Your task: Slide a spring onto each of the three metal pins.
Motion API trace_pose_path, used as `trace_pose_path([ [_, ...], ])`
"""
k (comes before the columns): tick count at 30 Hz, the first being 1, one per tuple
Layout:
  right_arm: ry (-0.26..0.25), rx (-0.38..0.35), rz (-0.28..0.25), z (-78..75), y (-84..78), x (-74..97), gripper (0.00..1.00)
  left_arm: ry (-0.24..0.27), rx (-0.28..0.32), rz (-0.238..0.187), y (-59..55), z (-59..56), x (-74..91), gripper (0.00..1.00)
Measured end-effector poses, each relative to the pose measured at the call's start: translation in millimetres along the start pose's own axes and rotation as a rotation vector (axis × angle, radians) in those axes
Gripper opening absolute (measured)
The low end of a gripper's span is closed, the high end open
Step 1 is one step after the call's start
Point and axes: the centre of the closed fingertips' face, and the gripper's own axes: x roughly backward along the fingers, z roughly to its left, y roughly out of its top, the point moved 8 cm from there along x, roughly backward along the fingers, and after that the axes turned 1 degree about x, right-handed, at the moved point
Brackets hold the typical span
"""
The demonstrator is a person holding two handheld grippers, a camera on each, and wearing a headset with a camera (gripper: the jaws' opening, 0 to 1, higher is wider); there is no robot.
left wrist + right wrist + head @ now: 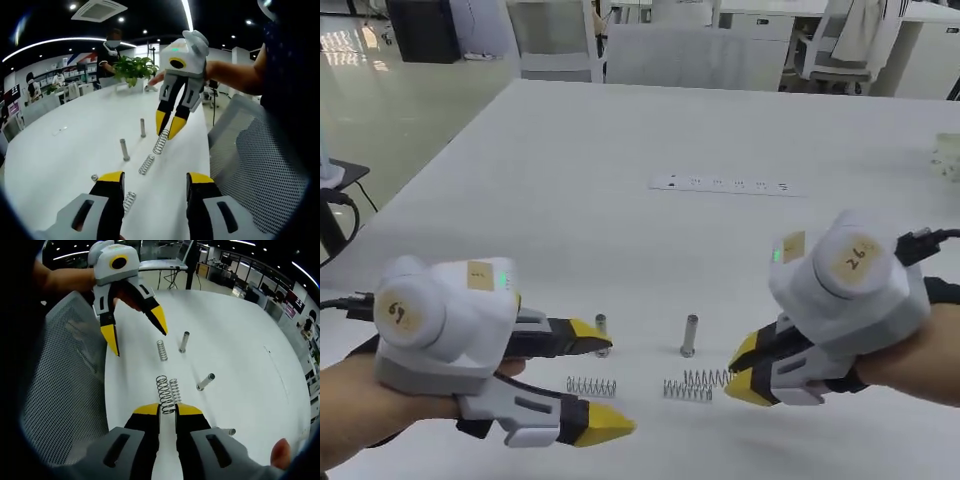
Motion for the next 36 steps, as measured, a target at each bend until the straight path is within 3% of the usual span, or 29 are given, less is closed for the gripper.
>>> trace_pose_path([
  [17, 0.039, 0.077, -0.001, 8.4, 24.4, -10.0, 0.09, -0.061, -0.060, 0.024, 3.2, -0.6, -19.9, 0.33],
  [36, 0.060, 0.111, 0.005, 15.4, 32.5, -12.6, 0.09, -0.076, -0.118, 0.020, 4.4, -5.9, -26.6, 0.08],
])
